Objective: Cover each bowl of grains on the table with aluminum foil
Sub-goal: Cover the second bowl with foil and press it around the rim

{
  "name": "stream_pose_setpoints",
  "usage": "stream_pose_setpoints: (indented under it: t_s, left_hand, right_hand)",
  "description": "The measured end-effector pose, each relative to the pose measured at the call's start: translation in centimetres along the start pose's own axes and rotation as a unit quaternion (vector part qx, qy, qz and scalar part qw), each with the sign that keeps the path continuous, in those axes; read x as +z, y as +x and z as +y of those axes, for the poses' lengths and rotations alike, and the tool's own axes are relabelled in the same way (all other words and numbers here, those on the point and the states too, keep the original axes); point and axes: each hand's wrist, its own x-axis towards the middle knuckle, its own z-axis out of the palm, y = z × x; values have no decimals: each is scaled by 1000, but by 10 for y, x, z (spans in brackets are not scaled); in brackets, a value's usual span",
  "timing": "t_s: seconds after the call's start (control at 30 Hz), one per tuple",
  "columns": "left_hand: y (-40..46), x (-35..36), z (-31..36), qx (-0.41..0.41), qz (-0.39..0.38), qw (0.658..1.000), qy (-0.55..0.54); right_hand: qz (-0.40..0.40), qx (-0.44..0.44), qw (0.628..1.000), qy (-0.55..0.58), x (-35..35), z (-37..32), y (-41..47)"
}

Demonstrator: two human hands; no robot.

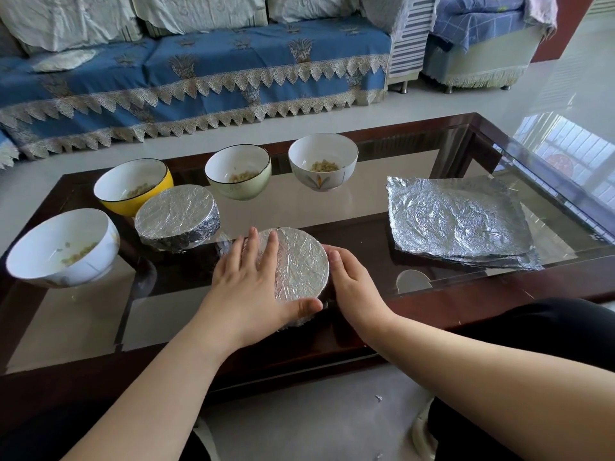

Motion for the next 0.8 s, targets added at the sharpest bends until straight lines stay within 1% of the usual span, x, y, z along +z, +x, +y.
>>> stream_pose_setpoints:
  t_s: [0.07, 0.23, 0.33, 0.43, 0.6, 0.8]
  left_hand:
    - [0, 1, 1, -1, 6, 1000, 1]
    - [2, 3, 1, 2, 26, 1000, 6]
    - [2, 4, 1, 6, 34, 999, 6]
    - [3, 4, 1, 8, 41, 999, 3]
    - [4, 5, 1, 10, 46, 999, 4]
    - [5, 5, 2, 9, 50, 999, 6]
  right_hand:
    - [5, 21, 999, 29, 0, 1, 2]
    - [16, 121, 987, 107, 2, 4, 8]
    - [10, 153, 978, 144, -1, 1, 16]
    - [0, 175, 973, 150, -4, 0, 24]
    - [15, 191, 967, 166, -1, 3, 35]
    - [16, 205, 971, 118, 1, 0, 42]
